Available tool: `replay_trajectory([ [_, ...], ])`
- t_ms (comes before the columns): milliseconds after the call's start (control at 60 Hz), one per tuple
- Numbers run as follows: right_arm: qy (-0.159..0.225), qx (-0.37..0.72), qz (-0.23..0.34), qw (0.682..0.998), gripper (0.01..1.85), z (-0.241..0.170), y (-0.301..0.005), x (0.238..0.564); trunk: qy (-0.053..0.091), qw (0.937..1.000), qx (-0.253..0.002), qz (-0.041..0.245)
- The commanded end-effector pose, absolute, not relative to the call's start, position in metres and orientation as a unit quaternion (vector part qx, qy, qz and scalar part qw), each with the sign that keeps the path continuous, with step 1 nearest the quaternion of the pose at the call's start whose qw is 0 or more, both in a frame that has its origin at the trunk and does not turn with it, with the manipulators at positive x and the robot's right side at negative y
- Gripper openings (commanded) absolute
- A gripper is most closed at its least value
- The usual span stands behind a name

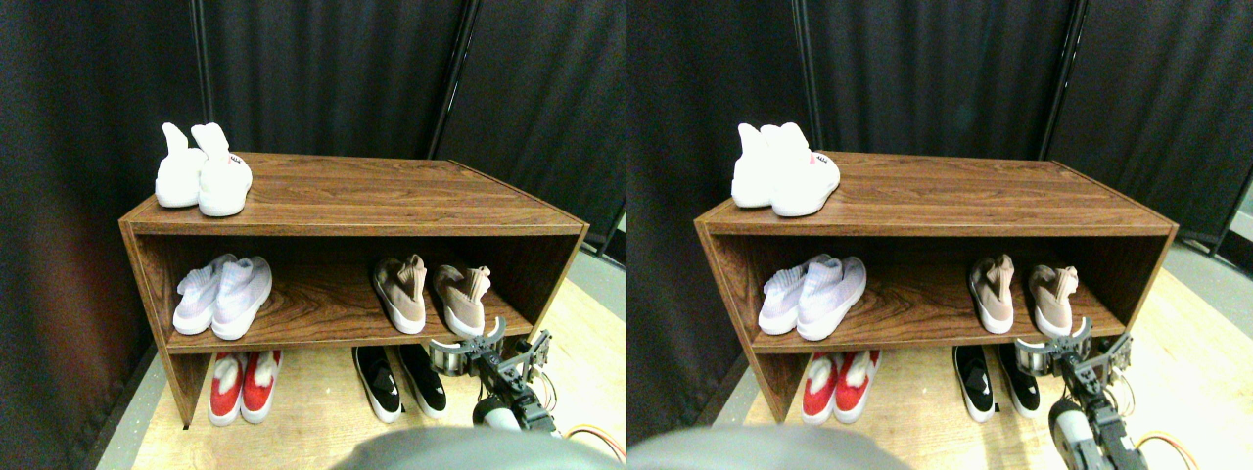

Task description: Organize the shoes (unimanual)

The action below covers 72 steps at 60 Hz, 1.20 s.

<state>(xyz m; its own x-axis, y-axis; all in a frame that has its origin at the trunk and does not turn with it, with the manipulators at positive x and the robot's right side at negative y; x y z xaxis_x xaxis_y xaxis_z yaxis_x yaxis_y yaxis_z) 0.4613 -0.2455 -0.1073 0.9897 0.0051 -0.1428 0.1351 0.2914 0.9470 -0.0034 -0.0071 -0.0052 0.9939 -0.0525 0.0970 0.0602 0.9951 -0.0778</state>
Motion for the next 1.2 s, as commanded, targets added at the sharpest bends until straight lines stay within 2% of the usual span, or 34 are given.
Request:
replay_trajectory([
  [17,0.040,0.596,-0.019,0.802,1.28,-0.093,-0.244,0.456,-0.044,0.9971,-0.054,-0.029],
  [167,0.035,0.586,0.005,0.810,1.25,-0.083,-0.248,0.438,-0.046,0.9971,-0.053,-0.031],
  [300,0.031,0.590,0.022,0.807,1.39,-0.071,-0.251,0.417,-0.047,0.9971,-0.051,-0.032],
  [400,0.028,0.578,0.029,0.815,1.38,-0.061,-0.258,0.404,-0.047,0.9971,-0.050,-0.034],
  [483,0.009,0.556,0.036,0.830,1.16,-0.052,-0.270,0.397,-0.047,0.9971,-0.049,-0.035],
  [500,0.005,0.558,0.037,0.829,1.06,-0.049,-0.273,0.396,-0.047,0.9971,-0.049,-0.035],
  [533,0.002,0.561,0.037,0.827,0.99,-0.048,-0.274,0.395,-0.048,0.9971,-0.049,-0.035],
  [600,-0.039,0.540,0.035,0.840,0.55,-0.041,-0.285,0.392,-0.048,0.9971,-0.049,-0.034],
  [617,-0.055,0.526,0.025,0.848,0.36,-0.038,-0.288,0.391,-0.048,0.9971,-0.049,-0.034],
  [633,-0.063,0.517,0.021,0.853,0.27,-0.038,-0.289,0.391,-0.048,0.9971,-0.049,-0.033],
  [650,-0.063,0.517,0.021,0.853,0.27,-0.038,-0.289,0.391,-0.048,0.9971,-0.049,-0.033],
  [667,-0.077,0.494,0.020,0.866,0.10,-0.036,-0.293,0.391,-0.048,0.9971,-0.049,-0.033],
  [683,-0.085,0.487,0.024,0.869,0.06,-0.035,-0.297,0.392,-0.048,0.9971,-0.049,-0.033],
  [750,-0.092,0.496,0.034,0.863,0.06,-0.032,-0.307,0.395,-0.048,0.9971,-0.049,-0.033],
  [783,-0.104,0.488,0.036,0.866,0.06,-0.028,-0.319,0.398,-0.048,0.9971,-0.049,-0.033],
  [900,-0.130,0.469,0.023,0.873,0.06,-0.022,-0.333,0.408,-0.047,0.9971,-0.050,-0.033],
  [1017,-0.128,0.479,0.020,0.868,0.06,-0.023,-0.340,0.425,-0.047,0.9970,-0.052,-0.033],
  [1083,-0.129,0.498,-0.008,0.858,0.06,-0.029,-0.341,0.442,-0.048,0.9969,-0.052,-0.033],
  [1150,-0.127,0.487,-0.016,0.864,0.06,-0.033,-0.342,0.452,-0.047,0.9969,-0.053,-0.034],
  [1200,-0.122,0.505,-0.051,0.853,0.06,-0.038,-0.342,0.462,-0.048,0.9968,-0.054,-0.033],
])
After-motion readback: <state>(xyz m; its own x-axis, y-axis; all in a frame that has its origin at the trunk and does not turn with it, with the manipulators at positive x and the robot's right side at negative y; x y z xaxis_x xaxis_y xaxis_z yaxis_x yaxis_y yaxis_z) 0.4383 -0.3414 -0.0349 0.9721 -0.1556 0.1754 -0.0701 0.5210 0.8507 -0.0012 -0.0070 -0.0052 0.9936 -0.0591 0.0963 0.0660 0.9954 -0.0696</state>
